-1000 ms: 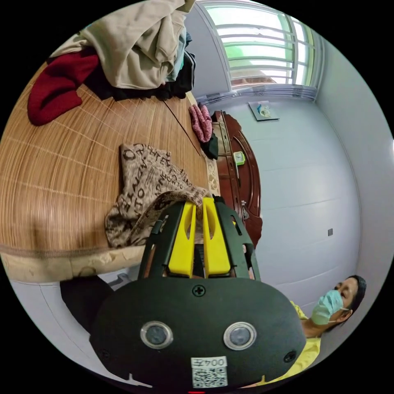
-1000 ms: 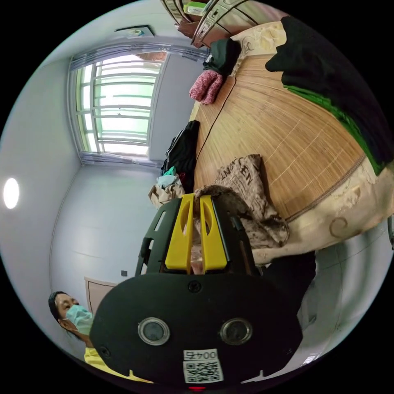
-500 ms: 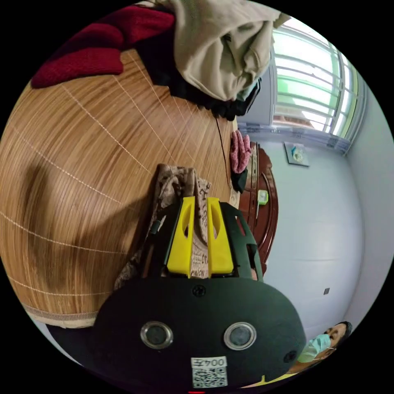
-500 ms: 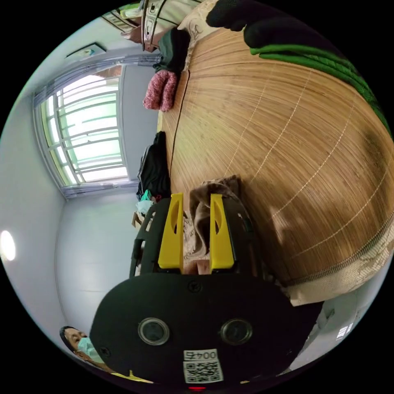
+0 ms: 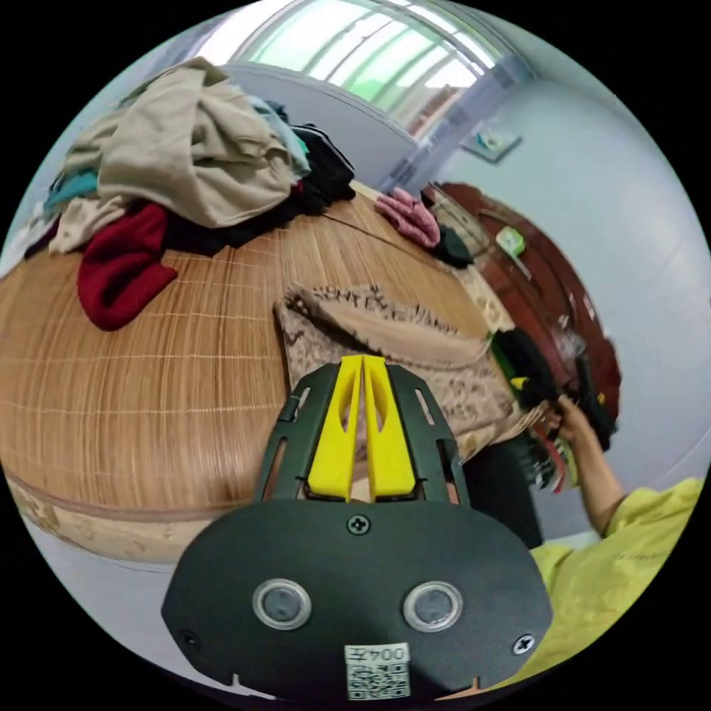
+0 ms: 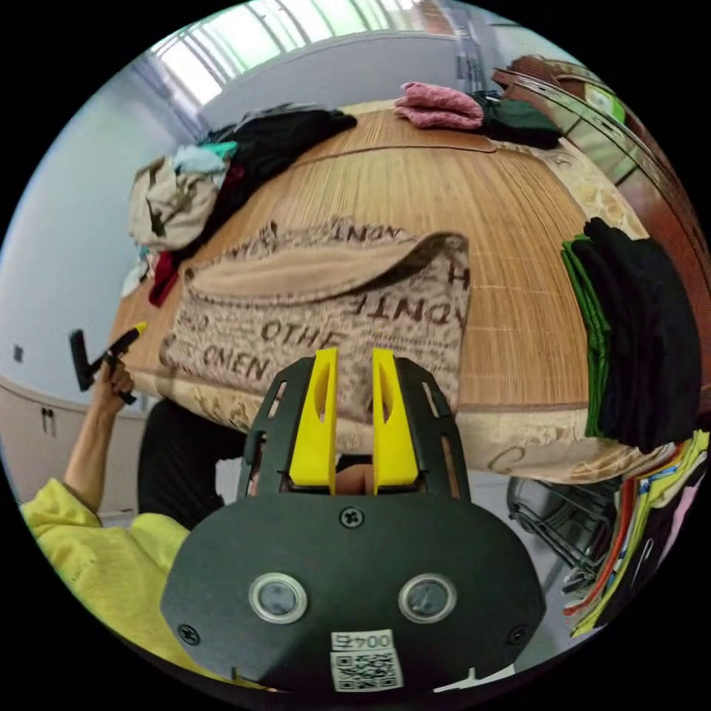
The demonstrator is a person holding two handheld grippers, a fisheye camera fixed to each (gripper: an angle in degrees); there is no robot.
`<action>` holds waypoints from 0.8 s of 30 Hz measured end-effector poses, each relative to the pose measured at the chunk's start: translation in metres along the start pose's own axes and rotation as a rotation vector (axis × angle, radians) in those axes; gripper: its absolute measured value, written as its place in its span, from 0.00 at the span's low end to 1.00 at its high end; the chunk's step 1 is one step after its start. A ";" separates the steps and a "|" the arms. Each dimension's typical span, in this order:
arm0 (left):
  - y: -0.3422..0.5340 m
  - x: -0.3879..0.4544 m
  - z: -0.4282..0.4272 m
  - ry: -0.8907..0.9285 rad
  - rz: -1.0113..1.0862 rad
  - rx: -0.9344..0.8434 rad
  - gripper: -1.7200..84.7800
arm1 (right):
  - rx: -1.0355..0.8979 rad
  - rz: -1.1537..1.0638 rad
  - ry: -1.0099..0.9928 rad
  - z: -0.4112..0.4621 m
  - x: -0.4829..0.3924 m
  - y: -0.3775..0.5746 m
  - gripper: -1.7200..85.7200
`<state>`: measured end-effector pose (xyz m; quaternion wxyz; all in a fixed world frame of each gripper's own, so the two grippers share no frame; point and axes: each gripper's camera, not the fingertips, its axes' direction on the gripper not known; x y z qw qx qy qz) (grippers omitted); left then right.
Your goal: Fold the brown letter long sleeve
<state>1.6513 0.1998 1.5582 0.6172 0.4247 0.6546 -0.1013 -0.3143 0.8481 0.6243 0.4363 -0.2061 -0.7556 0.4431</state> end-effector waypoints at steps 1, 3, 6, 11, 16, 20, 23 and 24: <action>0.006 0.020 -0.007 -0.075 0.062 -0.032 0.03 | -0.029 -0.021 0.042 0.014 -0.019 0.009 0.11; 0.013 0.040 -0.017 -0.199 0.125 -0.072 0.03 | -0.071 -0.030 0.090 0.035 -0.039 0.017 0.11; 0.018 0.059 -0.046 -0.316 0.194 -0.083 0.04 | -0.154 -0.049 0.172 0.074 -0.063 0.024 0.10; 0.004 0.066 -0.094 -0.288 0.223 -0.112 0.08 | -0.082 -0.019 0.177 0.098 -0.082 0.042 0.10; -0.042 0.088 -0.127 -0.313 0.275 -0.175 0.14 | -0.023 0.005 0.143 0.103 -0.088 0.056 0.09; -0.077 0.105 -0.148 -0.313 0.308 -0.189 0.13 | -0.006 0.005 0.156 0.107 -0.098 0.065 0.09; -0.105 0.117 -0.170 -0.294 0.322 -0.192 0.09 | -0.009 0.002 0.162 0.109 -0.102 0.070 0.08; -0.114 0.124 -0.178 -0.290 0.348 -0.199 0.07 | -0.009 0.004 0.160 0.109 -0.102 0.071 0.08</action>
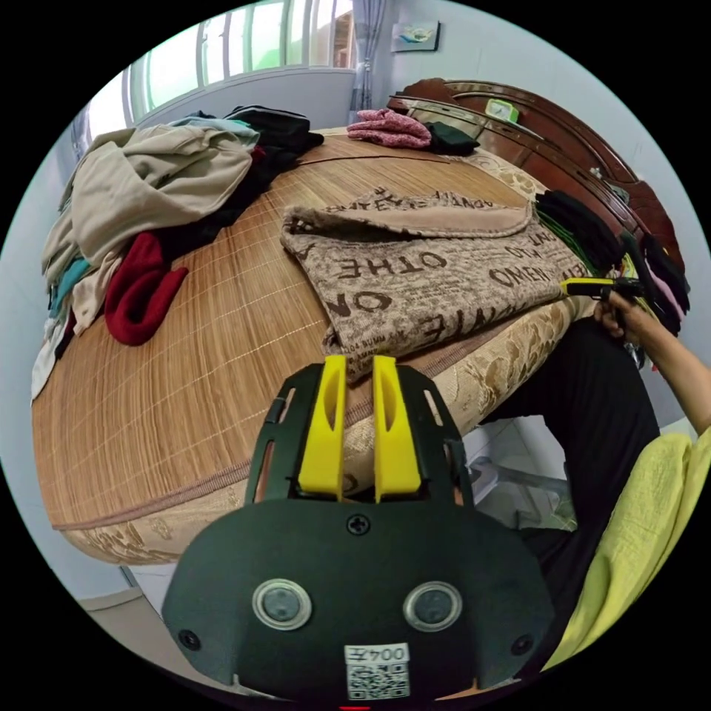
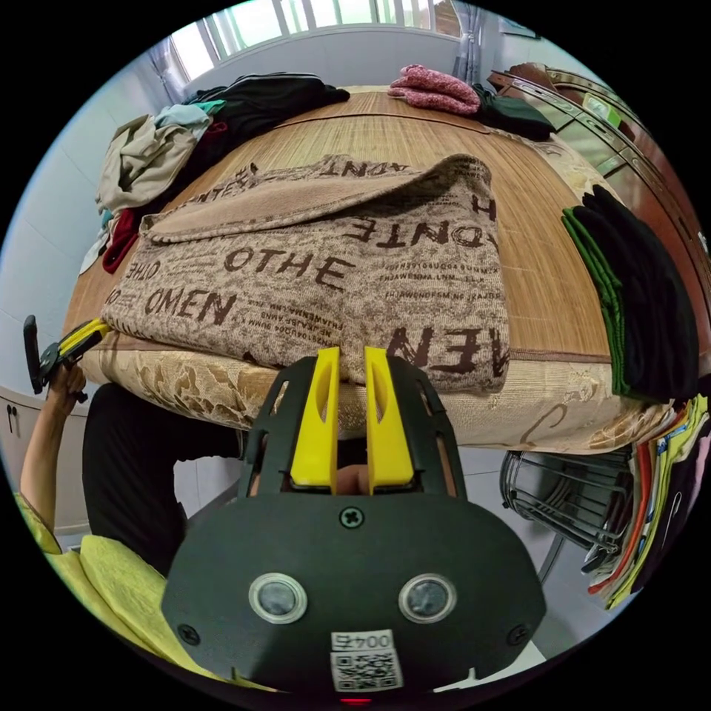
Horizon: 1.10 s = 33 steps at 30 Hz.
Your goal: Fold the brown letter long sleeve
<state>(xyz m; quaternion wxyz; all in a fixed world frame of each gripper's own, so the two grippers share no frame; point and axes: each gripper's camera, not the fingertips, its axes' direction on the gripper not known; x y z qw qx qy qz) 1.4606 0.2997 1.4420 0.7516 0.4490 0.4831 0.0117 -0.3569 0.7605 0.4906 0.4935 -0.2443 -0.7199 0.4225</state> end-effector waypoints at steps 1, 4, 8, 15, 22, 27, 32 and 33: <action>-0.008 0.000 -0.012 -0.026 0.022 -0.005 0.06 | 0.001 0.008 -0.014 0.000 0.001 0.002 0.08; -0.022 -0.016 -0.030 -0.056 0.016 -0.052 0.05 | 0.005 0.053 -0.082 0.000 0.011 0.009 0.06; -0.039 -0.035 -0.056 0.012 -0.048 -0.065 0.04 | 0.009 0.101 -0.170 0.001 0.025 0.020 0.05; -0.070 -0.027 -0.169 -0.083 -0.055 0.044 0.03 | 0.021 0.075 -0.150 -0.003 0.021 0.037 0.07; -0.165 0.048 -0.192 -0.049 0.054 0.090 0.02 | 0.176 0.109 -0.281 -0.031 0.042 0.076 0.10; -0.217 0.071 -0.150 -0.052 0.074 -0.037 0.02 | 0.313 0.164 -0.229 -0.059 0.079 0.131 0.11; -0.228 0.075 -0.134 -0.114 0.127 -0.101 0.03 | 0.302 0.102 -0.168 -0.055 0.106 0.159 0.12; -0.232 0.073 -0.137 -0.120 0.131 -0.101 0.03 | 0.303 0.080 -0.159 -0.054 0.106 0.160 0.12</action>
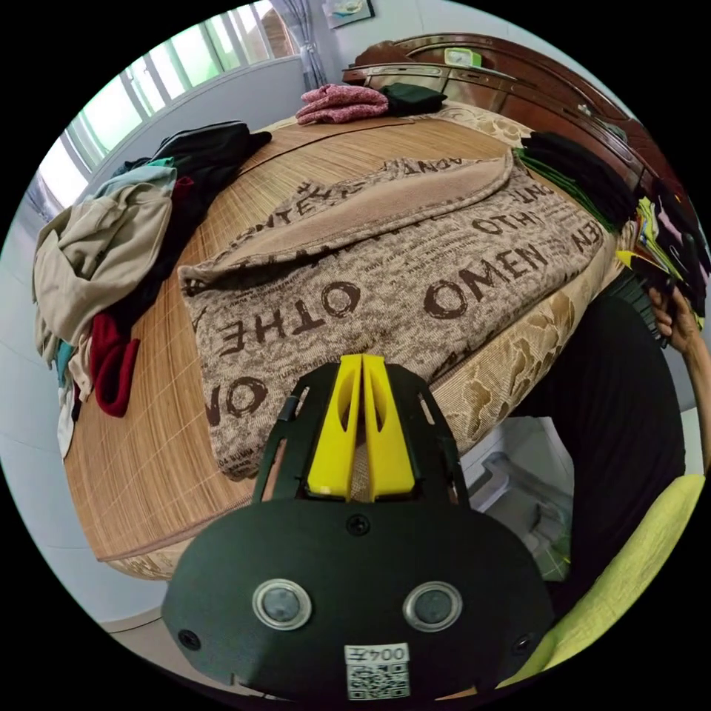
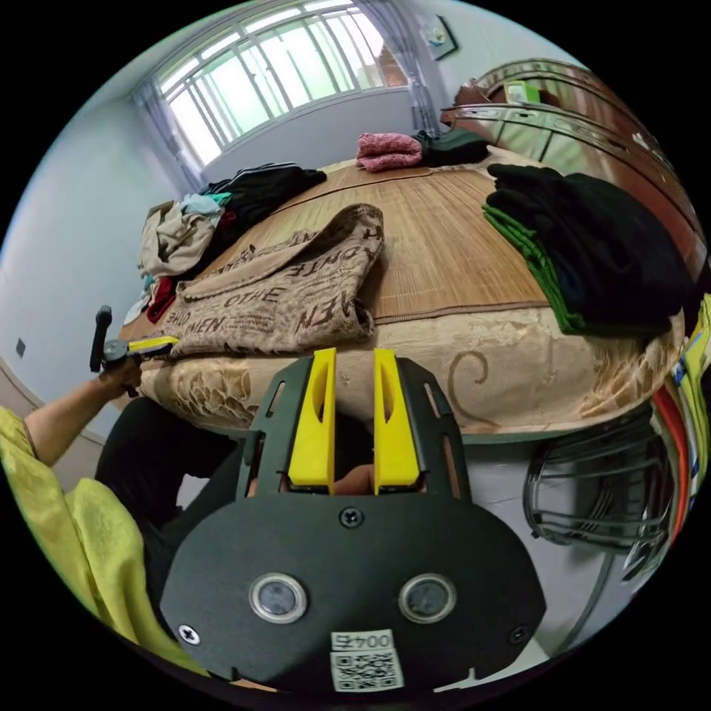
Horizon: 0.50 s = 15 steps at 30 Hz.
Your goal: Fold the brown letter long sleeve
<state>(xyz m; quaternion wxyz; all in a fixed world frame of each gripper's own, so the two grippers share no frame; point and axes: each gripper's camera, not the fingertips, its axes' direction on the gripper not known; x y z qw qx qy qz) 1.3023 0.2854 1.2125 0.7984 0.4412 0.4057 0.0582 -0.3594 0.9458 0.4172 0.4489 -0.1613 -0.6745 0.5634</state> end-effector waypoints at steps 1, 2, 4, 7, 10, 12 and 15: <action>-0.005 -0.004 -0.003 0.002 0.000 -0.007 0.03 | -0.007 -0.050 0.015 0.002 -0.001 -0.001 0.12; -0.007 -0.007 -0.004 0.007 -0.002 -0.012 0.03 | -0.016 -0.102 0.027 0.005 -0.002 -0.004 0.12; -0.019 -0.022 -0.006 0.050 -0.032 -0.039 0.03 | -0.036 -0.167 0.027 0.009 -0.002 -0.010 0.12; -0.030 -0.039 -0.008 0.093 -0.059 -0.064 0.03 | -0.066 -0.257 -0.009 0.013 -0.002 -0.020 0.12; -0.040 -0.051 -0.010 0.105 -0.055 -0.080 0.03 | -0.116 -0.339 -0.029 0.018 -0.004 -0.029 0.09; -0.044 -0.057 -0.011 0.112 -0.057 -0.085 0.03 | -0.147 -0.366 -0.007 0.021 -0.005 -0.032 0.05; -0.050 -0.070 -0.011 0.133 -0.076 -0.097 0.03 | -0.157 -0.390 0.026 0.018 -0.001 -0.031 0.04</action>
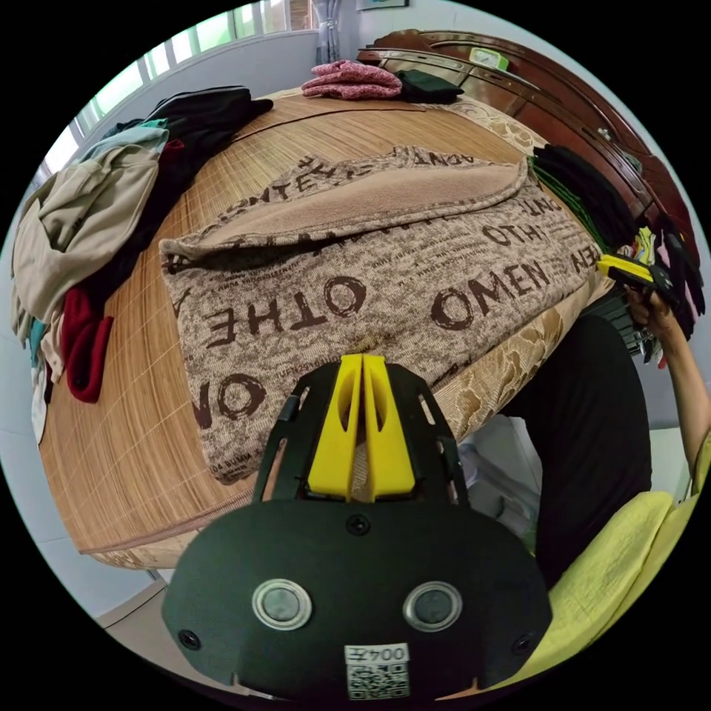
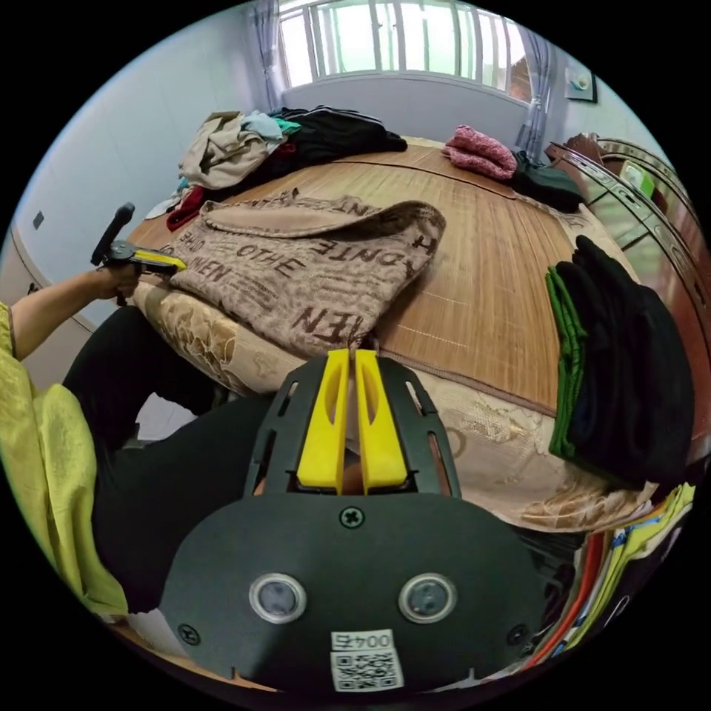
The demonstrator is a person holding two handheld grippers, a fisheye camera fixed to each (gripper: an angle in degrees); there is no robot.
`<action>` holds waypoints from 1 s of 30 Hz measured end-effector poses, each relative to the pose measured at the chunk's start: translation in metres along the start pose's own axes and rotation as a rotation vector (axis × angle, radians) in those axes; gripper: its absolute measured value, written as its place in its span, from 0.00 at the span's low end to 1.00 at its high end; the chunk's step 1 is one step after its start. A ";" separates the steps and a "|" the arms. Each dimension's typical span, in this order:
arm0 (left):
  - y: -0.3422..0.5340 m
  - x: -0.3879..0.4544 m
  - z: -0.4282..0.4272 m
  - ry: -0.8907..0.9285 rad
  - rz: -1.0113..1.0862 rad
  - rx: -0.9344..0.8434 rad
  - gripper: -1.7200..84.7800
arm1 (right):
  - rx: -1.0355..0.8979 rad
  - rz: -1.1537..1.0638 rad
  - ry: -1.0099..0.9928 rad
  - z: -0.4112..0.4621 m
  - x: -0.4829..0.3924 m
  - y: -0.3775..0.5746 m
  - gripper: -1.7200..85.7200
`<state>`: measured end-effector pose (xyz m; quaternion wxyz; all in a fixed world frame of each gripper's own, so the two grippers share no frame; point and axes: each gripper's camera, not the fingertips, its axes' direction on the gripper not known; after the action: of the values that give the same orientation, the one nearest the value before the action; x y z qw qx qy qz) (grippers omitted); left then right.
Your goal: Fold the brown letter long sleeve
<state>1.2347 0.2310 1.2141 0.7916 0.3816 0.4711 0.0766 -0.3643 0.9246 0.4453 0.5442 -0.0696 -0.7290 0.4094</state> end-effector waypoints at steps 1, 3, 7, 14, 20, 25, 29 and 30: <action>-0.003 -0.004 -0.001 0.006 -0.005 -0.005 0.03 | -0.046 0.028 0.048 0.006 0.006 0.004 0.04; -0.006 -0.008 -0.001 0.002 0.004 -0.011 0.03 | -0.086 0.051 0.042 0.016 0.014 0.012 0.04; -0.010 -0.012 -0.003 -0.028 0.021 -0.008 0.03 | -0.002 0.293 -0.016 -0.004 0.032 0.016 0.06; -0.008 -0.028 -0.001 -0.028 0.005 0.025 0.03 | 0.241 0.523 -0.216 -0.023 0.002 0.023 0.11; -0.012 -0.045 -0.011 0.003 0.014 0.033 0.03 | 0.109 0.509 -0.186 0.027 -0.025 -0.009 0.10; -0.036 -0.071 -0.054 0.038 -0.024 0.168 0.02 | -0.042 0.511 -0.118 0.056 -0.023 -0.024 0.09; -0.079 -0.090 -0.028 0.018 -0.029 0.059 0.02 | -0.035 0.501 -0.118 0.060 -0.017 -0.025 0.08; -0.091 -0.096 -0.014 0.016 -0.027 0.011 0.02 | -0.034 0.509 -0.127 0.061 -0.014 -0.025 0.07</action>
<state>1.1497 0.1288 1.2143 0.7867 0.3787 0.4831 0.0663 -0.4022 0.8686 0.4472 0.3758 -0.2340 -0.7274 0.5243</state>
